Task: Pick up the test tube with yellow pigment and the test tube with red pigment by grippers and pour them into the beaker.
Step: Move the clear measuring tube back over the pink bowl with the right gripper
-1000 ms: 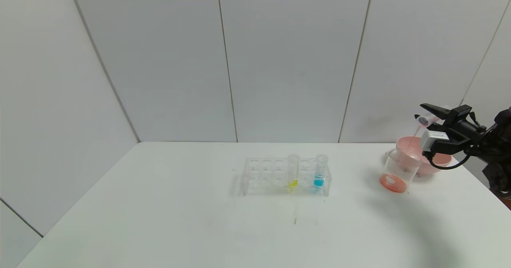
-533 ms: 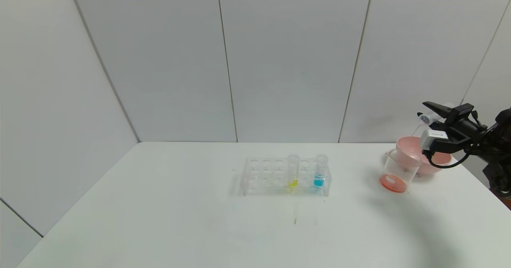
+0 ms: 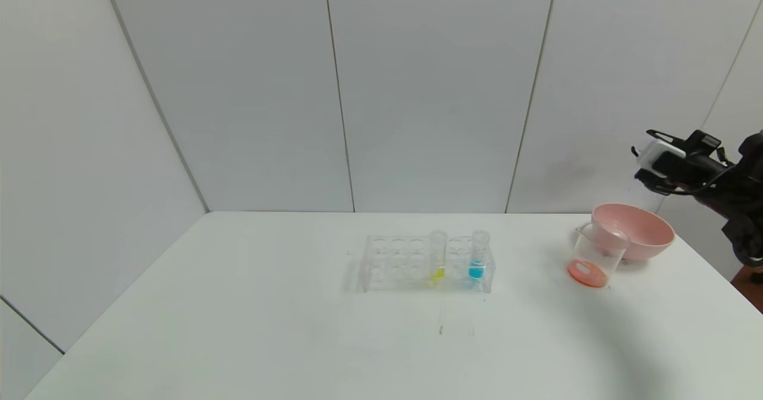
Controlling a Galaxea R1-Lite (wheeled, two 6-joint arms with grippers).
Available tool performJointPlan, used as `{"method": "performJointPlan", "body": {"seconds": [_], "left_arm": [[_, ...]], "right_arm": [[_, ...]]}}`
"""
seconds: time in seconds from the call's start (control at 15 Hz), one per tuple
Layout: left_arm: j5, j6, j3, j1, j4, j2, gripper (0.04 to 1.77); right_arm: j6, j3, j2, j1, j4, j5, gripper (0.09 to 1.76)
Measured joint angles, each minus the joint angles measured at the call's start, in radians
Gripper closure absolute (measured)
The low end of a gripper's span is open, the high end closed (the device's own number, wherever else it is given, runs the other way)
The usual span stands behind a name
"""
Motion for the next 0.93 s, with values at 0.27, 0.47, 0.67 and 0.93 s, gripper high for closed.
{"method": "performJointPlan", "body": {"seconds": [0.27,0.47,0.67,0.93], "left_arm": [[0.0,0.0,0.0,0.0,0.0,0.0,0.05],[0.0,0.0,0.0,0.0,0.0,0.0,0.05],[0.0,0.0,0.0,0.0,0.0,0.0,0.05],[0.0,0.0,0.0,0.0,0.0,0.0,0.05]], "right_arm": [[0.531,-0.037,-0.014,-0.016,0.041,-0.092,1.27],[0.888,0.004,-0.013,-0.024,0.064,-0.152,1.27],[1.029,0.094,-0.008,-0.029,0.152,-0.173,1.27],[1.04,0.214,-0.003,-0.034,0.175,-0.172,1.27]]}}
